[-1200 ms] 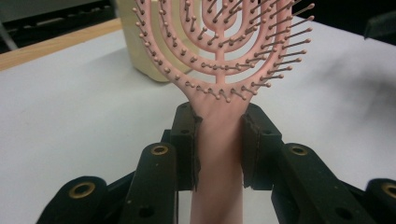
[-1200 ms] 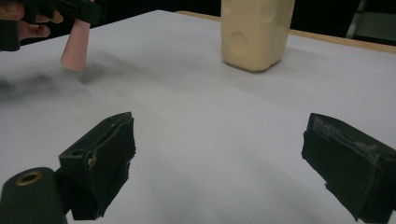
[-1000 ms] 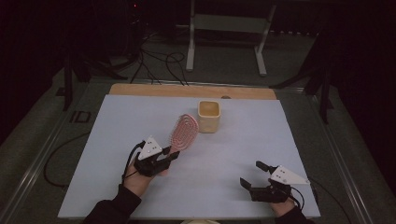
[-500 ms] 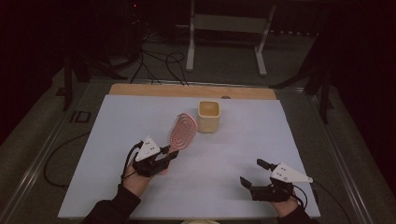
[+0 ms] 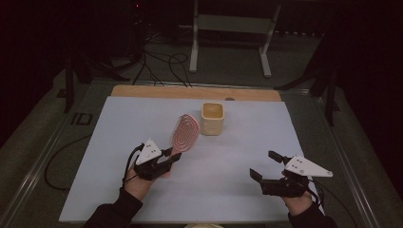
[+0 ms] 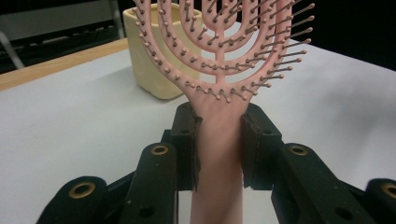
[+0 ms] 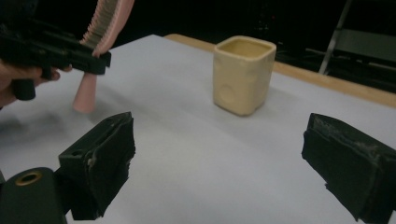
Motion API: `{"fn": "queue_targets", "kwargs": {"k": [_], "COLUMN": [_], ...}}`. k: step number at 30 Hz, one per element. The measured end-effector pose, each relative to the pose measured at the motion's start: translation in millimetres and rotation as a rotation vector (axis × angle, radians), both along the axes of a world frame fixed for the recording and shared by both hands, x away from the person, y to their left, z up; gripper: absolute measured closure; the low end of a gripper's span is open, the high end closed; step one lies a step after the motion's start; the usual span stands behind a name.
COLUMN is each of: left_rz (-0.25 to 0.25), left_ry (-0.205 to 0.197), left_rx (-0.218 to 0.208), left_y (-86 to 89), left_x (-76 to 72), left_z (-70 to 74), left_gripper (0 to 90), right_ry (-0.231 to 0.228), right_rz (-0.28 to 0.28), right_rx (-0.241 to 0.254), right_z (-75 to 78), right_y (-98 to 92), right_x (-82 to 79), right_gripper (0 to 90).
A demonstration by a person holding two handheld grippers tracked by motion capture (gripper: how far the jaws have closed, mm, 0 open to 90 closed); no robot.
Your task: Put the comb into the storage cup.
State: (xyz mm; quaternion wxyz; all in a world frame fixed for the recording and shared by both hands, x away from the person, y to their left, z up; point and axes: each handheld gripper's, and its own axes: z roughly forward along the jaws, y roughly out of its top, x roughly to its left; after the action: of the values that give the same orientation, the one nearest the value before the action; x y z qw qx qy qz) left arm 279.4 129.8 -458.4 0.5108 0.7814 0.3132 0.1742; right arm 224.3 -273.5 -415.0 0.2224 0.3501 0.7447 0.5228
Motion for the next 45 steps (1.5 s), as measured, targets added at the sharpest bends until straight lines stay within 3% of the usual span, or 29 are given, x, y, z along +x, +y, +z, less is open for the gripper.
{"fn": "queue_targets", "kwargs": {"k": [14,36,45], "left_rz": [0.004,0.009,0.007], "left_ry": [-0.007,-0.011,-0.010], "left_rx": [-0.003,-0.005,-0.004], "left_y": [1.1,2.2,1.9], "left_x": [-0.7,-1.1,-1.2], "left_z": [1.0,1.2,0.8], "left_gripper": [70.8,70.8,70.8], "right_ry": [-0.033,-0.037,-0.009], "right_rz": [0.063,0.146,0.155], "right_rx": [-0.017,-0.010,0.012], "right_z": [33.6,57.0,61.6], "right_y": [23.7,71.8,95.7], "right_x": [11.3,30.3,42.5], "right_gripper": [8.8,8.6,8.2]}}
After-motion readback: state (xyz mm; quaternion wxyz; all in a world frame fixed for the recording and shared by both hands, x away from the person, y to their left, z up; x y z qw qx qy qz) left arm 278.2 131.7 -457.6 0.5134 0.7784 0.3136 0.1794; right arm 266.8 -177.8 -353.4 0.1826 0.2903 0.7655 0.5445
